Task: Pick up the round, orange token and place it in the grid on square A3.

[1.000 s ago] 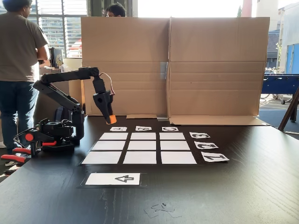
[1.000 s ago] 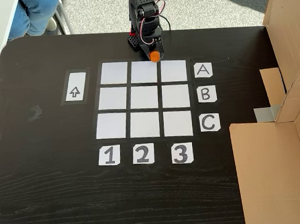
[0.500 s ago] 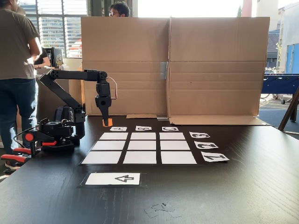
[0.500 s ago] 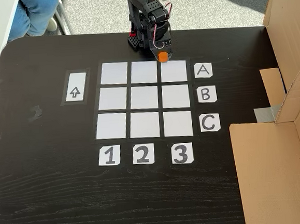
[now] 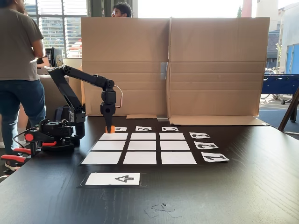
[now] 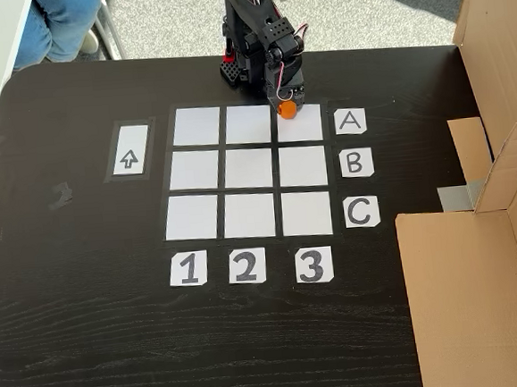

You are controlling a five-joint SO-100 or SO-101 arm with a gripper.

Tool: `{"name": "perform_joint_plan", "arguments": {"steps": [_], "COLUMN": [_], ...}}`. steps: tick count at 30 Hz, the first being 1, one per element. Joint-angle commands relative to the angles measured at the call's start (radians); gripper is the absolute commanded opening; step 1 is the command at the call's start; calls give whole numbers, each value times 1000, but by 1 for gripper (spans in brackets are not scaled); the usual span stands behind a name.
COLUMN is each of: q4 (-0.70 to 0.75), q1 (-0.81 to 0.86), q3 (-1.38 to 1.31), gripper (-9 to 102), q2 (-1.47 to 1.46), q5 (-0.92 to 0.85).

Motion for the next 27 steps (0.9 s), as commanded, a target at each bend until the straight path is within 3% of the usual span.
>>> {"name": "perform_joint_plan", "arguments": {"steps": [1, 19, 23, 27], "q4": [-44, -138, -132, -138], "q1": [-5, -35, -26, -31], "q3": [-34, -123, -98, -72], "gripper": [0, 1, 14, 16], "q2": [-41, -153, -144, -132], "q5": [21, 112, 107, 107]}}
